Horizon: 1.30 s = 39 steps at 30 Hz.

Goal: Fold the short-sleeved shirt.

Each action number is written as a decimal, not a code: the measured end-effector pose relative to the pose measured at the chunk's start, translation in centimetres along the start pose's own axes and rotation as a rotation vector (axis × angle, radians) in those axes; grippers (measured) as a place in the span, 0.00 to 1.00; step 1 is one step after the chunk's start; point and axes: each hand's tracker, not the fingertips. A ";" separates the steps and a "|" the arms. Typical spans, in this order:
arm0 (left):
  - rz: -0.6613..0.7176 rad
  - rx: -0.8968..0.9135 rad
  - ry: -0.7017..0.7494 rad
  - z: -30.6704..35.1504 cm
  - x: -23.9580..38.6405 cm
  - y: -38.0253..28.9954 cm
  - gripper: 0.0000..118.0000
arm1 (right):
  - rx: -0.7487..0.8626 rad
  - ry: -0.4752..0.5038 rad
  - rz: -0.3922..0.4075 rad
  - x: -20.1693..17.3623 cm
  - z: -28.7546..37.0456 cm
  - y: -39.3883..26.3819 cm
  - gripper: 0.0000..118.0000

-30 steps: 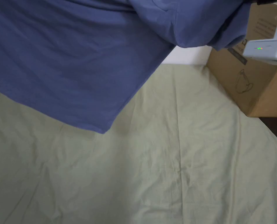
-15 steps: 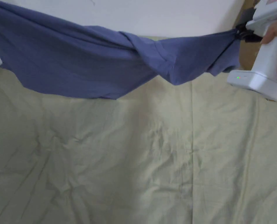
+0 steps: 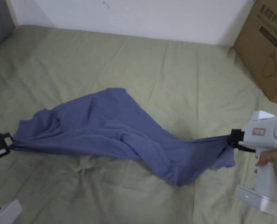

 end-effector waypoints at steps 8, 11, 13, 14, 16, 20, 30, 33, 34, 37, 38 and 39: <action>-0.013 -0.066 0.025 2.0 -2.8 -5.7 0.00 | -0.044 0.002 -0.040 2.9 1.0 -7.0 0.02; -0.015 -0.086 0.029 2.2 -3.7 -6.4 0.00 | -0.056 0.018 -0.083 3.7 1.4 -8.7 0.02; -0.009 -0.083 0.030 2.4 -4.0 -6.5 0.11 | -0.061 0.033 -0.090 4.1 1.6 -9.3 0.02; -0.006 -0.075 0.045 2.6 -4.1 -6.4 0.27 | -0.058 0.043 -0.091 4.1 1.8 -9.5 0.03; -0.021 -0.054 0.099 3.0 -4.7 -5.6 0.77 | -0.023 0.028 -0.092 3.9 2.7 -9.6 0.31; -0.024 0.097 0.035 6.1 -4.8 -3.4 0.98 | 0.151 -0.001 -0.032 3.2 6.3 -8.8 0.89; -0.333 0.524 -0.093 12.7 5.4 -3.7 0.98 | 0.640 0.061 0.230 -4.8 16.7 -10.7 1.00; -0.406 0.563 -0.115 12.4 7.7 -5.1 0.97 | 0.662 0.097 0.224 -6.4 17.0 -11.8 1.00; -0.433 0.559 -0.113 12.2 8.2 -5.4 0.95 | 0.669 0.105 0.211 -6.8 17.0 -12.1 1.00; -0.474 0.546 -0.116 11.6 9.3 -6.3 0.90 | 0.681 0.135 0.190 -6.9 16.5 -12.3 0.98; -0.480 0.547 -0.122 11.5 9.5 -6.6 0.82 | 0.694 0.142 0.188 -6.9 16.5 -12.5 0.95; -0.486 0.545 -0.125 11.4 9.7 -6.8 0.68 | 0.697 0.151 0.193 -6.9 16.5 -12.5 0.92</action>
